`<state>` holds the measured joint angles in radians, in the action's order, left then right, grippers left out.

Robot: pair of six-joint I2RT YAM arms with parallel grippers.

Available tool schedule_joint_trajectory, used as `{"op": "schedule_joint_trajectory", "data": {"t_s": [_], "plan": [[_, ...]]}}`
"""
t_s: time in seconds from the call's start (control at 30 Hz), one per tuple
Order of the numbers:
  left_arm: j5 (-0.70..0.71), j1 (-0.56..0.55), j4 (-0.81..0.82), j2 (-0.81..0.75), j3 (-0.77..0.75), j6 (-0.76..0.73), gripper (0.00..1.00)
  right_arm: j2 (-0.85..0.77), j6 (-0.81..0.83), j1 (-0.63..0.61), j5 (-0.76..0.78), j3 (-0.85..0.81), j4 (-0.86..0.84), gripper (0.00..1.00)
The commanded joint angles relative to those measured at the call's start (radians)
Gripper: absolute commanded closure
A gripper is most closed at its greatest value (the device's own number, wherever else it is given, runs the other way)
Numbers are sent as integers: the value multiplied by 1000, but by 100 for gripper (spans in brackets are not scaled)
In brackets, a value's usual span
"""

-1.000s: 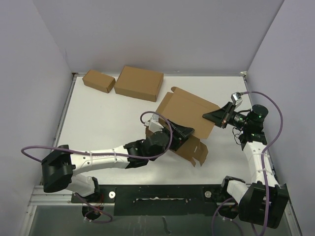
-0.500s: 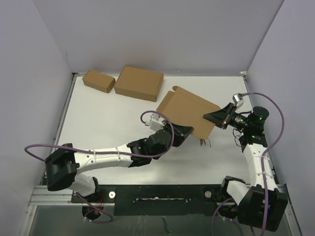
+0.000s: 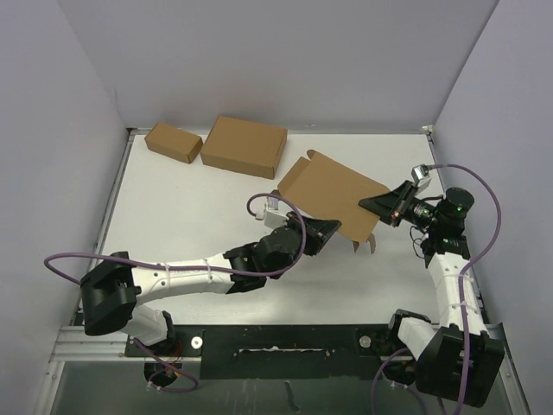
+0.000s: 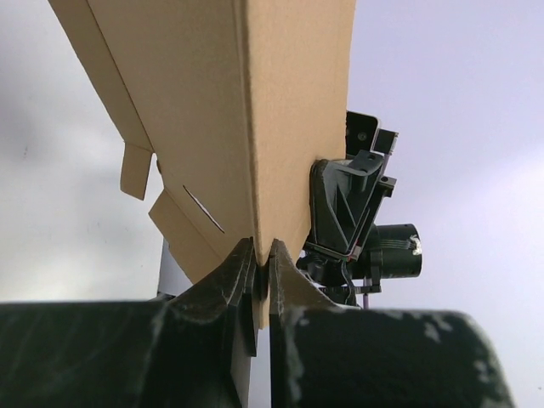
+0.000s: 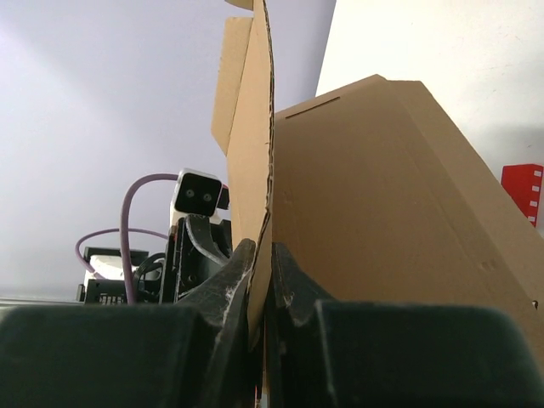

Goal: Fold the paper box

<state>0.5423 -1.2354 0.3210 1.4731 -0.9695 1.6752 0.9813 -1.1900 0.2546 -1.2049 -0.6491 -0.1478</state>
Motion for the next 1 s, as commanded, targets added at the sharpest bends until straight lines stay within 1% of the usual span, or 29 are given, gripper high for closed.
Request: {"op": "schedule_joint_trajectory", "data": {"t_s": [0.0,0.1,0.17,0.27,0.37,0.4,0.5,0.57,0.6,0.67,0.73,0.8,0.9,0.97], "plan": [[-15,-2,110,28,-31,-22,94,-29,6,6,-27,2,-59,100],[-31,-2,125,30,-27,-55,75,-30,5,14,-27,-1,-77,100],[-39,-2,139,24,-14,-80,65,-33,23,22,-30,-10,-80,100],[-44,-2,176,-2,34,-131,54,-40,88,29,-31,-36,-33,100],[-43,-2,218,-48,105,-239,45,-53,184,35,-31,-69,41,100],[-44,-2,229,-76,124,-285,40,-57,227,37,-29,-85,74,100],[-81,10,311,-143,191,-490,28,-72,364,44,-28,-123,164,100],[-149,27,387,-193,248,-681,21,-86,478,50,-28,-160,251,100],[-194,37,409,-220,273,-761,17,-94,534,49,-29,-175,286,100],[-311,59,424,-281,319,-897,12,-106,630,52,-36,-203,354,100],[-403,85,393,-355,361,-996,8,-117,718,54,-43,-223,414,100],[-445,111,299,-440,388,-1061,4,-124,799,53,-57,-242,467,100],[-444,154,82,-582,404,-1135,2,-126,954,55,-68,-279,572,100],[-419,186,-59,-668,410,-1153,2,-120,1038,54,-69,-310,656,100]]}}
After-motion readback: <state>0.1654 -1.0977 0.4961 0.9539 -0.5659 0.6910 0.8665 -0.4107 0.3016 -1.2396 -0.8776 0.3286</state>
